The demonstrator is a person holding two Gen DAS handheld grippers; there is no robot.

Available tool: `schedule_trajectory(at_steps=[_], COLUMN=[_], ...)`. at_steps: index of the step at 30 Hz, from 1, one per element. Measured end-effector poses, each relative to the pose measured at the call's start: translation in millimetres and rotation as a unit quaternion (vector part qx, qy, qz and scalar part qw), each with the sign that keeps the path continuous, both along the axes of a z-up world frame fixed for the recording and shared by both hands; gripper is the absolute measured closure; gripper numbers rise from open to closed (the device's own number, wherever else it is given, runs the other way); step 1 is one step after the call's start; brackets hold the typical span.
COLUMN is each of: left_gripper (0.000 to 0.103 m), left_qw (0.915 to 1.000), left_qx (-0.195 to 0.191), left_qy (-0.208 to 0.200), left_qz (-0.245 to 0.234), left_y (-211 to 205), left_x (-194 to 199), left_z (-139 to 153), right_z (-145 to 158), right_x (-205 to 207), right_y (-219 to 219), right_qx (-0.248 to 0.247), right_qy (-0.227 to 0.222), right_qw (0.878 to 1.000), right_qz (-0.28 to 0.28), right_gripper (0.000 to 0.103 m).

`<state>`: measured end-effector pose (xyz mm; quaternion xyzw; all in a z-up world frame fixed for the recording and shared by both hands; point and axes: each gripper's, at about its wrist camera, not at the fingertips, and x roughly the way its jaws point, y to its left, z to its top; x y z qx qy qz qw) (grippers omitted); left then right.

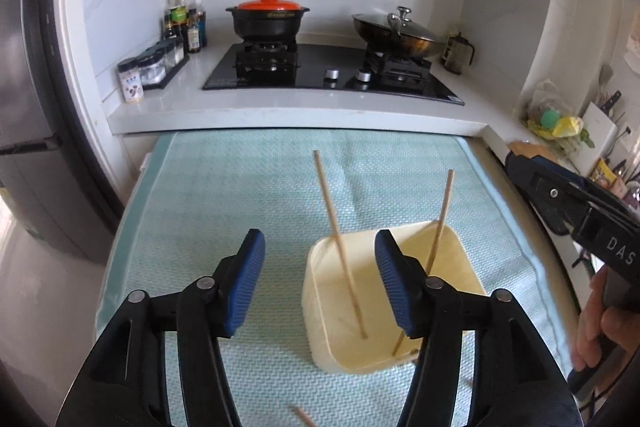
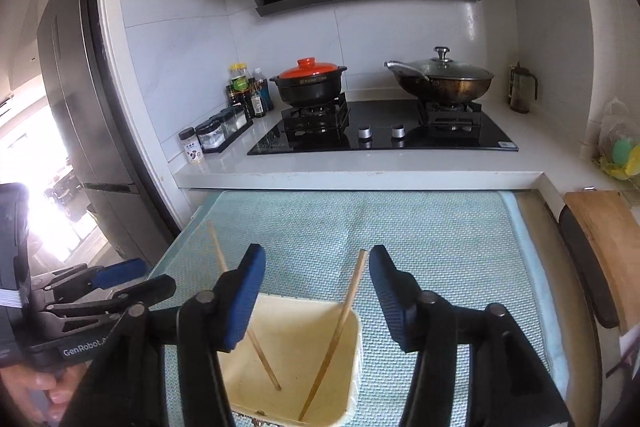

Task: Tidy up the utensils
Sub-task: 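Carry both chopsticks over the cream holder and open both tools to drop them in, then withdraw both open tools from the holder back over the remaining utensils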

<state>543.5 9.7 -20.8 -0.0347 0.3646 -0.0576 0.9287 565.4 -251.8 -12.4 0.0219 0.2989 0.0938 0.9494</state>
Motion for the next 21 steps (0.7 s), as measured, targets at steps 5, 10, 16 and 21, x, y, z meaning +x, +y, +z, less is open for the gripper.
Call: schedule_trajectory(at_steps=[5, 10, 16, 21], left_gripper=[0.015, 0.008, 0.008, 0.004], left_qw=[0.9997, 0.9995, 0.9986, 0.9981], left_qx=[0.005, 0.006, -0.01, 0.042], left_qy=[-0.023, -0.029, -0.009, 0.001], left_qz=[0.008, 0.01, 0.05, 0.046], left_y=[27, 56, 80, 65], left_x=[-71, -161, -253, -308], left_z=[5, -11, -55, -89], right_z=[14, 6, -26, -63], right_x=[-66, -160, -269, -350], right_y=[-11, -21, -31, -37], right_qx=[-0.019, -0.058, -0.069, -0.094], right_qy=[-0.019, -0.038, -0.033, -0.041], right_qw=[1.0, 0.998, 0.997, 0.993], right_qz=[0.003, 0.004, -0.016, -0.066], right_gripper=[0.048, 0.044, 0.044, 0.044])
